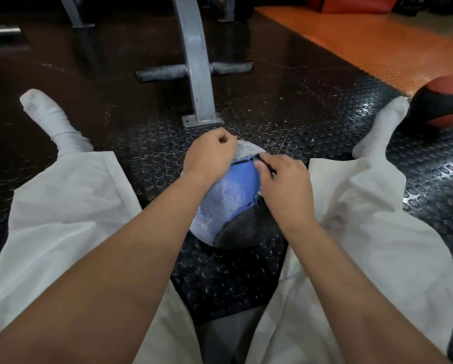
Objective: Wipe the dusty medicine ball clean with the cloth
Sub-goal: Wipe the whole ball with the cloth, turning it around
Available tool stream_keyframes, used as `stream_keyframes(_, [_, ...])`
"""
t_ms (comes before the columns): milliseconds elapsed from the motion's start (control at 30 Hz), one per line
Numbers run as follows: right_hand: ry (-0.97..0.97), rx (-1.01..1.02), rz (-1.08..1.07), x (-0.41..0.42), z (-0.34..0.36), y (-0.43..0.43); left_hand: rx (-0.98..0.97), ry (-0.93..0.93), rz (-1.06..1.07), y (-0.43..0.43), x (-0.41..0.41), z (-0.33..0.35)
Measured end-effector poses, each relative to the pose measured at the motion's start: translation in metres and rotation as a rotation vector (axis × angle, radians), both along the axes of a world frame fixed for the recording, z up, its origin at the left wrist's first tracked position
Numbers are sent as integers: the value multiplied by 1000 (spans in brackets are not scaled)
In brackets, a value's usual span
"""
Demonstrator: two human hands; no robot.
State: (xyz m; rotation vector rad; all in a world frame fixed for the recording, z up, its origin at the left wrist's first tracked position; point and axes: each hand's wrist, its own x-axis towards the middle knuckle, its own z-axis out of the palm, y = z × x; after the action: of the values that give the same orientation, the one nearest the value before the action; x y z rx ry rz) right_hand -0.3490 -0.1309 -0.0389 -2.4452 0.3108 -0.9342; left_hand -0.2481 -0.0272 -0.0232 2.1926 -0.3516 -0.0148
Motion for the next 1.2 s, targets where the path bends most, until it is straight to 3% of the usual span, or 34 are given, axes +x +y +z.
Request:
stream_keyframes(267, [-52,37,-36,-21,-8,4,6,18,-58,2,1,4])
stream_keyframes(433, [100,130,-5,12,11,-9,-16,31,-35,1,-1,3])
stream_keyframes(567, [-11,130,-4,-9,-7,-1,-25,53,-34,0,7,2])
stream_keyframes(700, [-13,290,-17,-39,-25,5,9,48,-69,-1,13,2])
stream_keyframes(1000, [180,295,-16,18,17,-9,-19,9,-50,0,2,1])
stream_keyframes(1200, [-39,252,-64,-20,-25,10,-15,85,-86,1,24,2])
